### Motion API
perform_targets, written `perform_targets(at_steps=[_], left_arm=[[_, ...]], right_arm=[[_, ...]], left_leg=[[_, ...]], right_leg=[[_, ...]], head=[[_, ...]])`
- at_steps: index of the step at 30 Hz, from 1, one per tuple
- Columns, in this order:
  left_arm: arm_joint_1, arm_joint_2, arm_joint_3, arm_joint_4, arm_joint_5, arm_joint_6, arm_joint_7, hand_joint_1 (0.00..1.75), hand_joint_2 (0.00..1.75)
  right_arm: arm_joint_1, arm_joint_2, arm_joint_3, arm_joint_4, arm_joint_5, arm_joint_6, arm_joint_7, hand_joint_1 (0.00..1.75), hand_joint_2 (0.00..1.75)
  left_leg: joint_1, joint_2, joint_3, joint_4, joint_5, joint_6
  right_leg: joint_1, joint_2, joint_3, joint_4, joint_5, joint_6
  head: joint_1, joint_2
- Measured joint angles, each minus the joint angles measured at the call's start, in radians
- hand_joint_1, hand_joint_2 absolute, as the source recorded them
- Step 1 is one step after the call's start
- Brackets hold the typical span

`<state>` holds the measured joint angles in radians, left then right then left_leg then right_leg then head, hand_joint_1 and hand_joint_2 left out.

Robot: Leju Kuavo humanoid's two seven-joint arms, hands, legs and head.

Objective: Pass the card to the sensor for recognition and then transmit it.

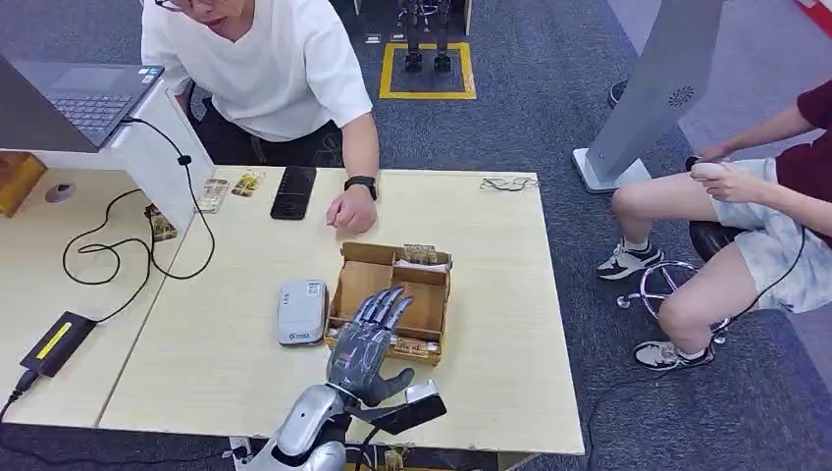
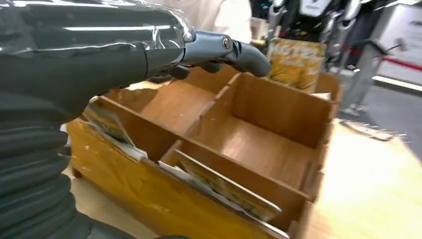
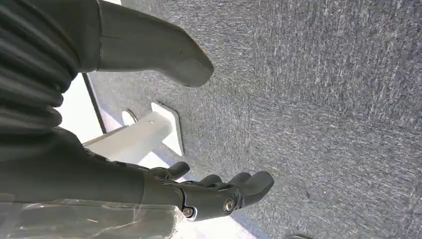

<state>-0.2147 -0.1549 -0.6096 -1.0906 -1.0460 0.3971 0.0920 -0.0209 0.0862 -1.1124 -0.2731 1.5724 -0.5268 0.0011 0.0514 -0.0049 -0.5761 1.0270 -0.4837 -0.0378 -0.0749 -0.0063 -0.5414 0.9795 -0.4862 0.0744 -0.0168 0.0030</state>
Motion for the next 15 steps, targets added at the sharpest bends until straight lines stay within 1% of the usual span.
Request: perform_targets(at_steps=[5, 8, 15], left_arm=[[0.000, 0.000, 0.001, 0.001, 0.000, 0.000, 0.002, 0.00, 1.75], [-0.004, -0.009, 0.018, 0.014, -0.010, -0.003, 0.013, 0.00, 1.75], [-0.004, -0.015, 0.026, 0.021, -0.012, 0.009, -0.022, 0.00, 1.75]], right_arm=[[0.000, 0.000, 0.000, 0.000, 0.000, 0.000, 0.000, 0.00, 1.75], [0.000, 0.000, 0.000, 0.000, 0.000, 0.000, 0.003, 0.00, 1.75], [-0.001, 0.000, 0.000, 0.000, 0.000, 0.000, -0.002, 0.00, 1.75]], left_leg=[[0.000, 0.000, 0.000, 0.000, 0.000, 0.000], [0.000, 0.000, 0.000, 0.000, 0.000, 0.000], [0.000, 0.000, 0.000, 0.000, 0.000, 0.000]], right_leg=[[0.000, 0.000, 0.000, 0.000, 0.000, 0.000], [0.000, 0.000, 0.000, 0.000, 0.000, 0.000], [0.000, 0.000, 0.000, 0.000, 0.000, 0.000]], head=[[0.000, 0.000], [0.000, 0.000], [0.000, 0.000]])
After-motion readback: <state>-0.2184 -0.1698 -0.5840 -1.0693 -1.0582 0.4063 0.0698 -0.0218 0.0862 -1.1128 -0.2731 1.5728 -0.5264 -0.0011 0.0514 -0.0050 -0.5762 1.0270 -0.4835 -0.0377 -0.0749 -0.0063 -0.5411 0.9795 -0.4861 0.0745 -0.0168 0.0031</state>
